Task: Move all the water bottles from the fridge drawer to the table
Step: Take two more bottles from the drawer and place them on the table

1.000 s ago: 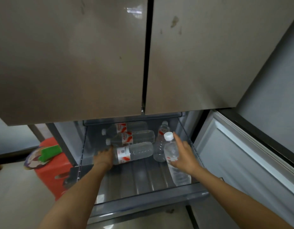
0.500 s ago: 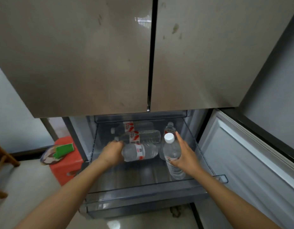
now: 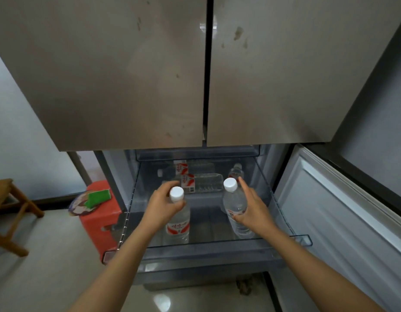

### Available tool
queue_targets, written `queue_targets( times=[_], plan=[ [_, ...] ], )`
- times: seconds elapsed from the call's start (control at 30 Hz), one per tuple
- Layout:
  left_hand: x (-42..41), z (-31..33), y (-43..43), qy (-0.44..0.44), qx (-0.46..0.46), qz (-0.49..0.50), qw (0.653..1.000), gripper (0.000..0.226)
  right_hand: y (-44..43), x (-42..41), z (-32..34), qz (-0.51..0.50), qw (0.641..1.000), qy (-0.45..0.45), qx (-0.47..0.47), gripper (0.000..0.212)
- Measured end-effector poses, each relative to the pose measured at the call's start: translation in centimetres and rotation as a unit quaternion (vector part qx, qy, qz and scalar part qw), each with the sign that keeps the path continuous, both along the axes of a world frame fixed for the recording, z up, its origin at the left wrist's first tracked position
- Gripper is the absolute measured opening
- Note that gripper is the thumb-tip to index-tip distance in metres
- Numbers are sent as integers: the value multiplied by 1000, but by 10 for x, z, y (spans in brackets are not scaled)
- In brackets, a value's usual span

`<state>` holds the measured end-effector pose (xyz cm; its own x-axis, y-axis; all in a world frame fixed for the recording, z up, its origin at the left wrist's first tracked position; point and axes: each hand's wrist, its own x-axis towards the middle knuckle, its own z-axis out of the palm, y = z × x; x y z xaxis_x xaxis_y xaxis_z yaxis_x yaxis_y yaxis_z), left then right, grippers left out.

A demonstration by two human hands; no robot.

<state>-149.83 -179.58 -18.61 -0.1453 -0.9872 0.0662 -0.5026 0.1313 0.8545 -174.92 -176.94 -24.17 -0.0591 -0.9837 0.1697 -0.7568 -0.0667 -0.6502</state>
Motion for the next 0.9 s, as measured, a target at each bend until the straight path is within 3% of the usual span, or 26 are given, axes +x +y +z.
queue_targets(
  times=[0.17, 0.27, 0.33, 0.5, 0.63, 0.9],
  plan=[
    [3, -26, 11, -1, 41, 95, 995, 65, -2, 0, -2, 15, 1000, -5, 10, 105],
    [3, -42, 21, -109, 82, 86, 987, 87, -2, -1, -4, 2, 1000, -14, 26, 108],
    [-1, -49, 26, -132, 63, 97, 984, 87, -3, -1, -5, -6, 999, -28, 37, 106],
    [-2, -47, 25, -73, 37, 133, 988, 69, -4, -3, -6, 2, 999, -15, 32, 96],
    [0, -47, 29, -43, 15, 153, 987, 72, -1, -4, -4, 12, 1000, -20, 20, 88],
    [18, -11, 47, 155, -99, 193, 964, 75, 7, 21, 39, 93, 993, -64, -32, 84]
  ],
)
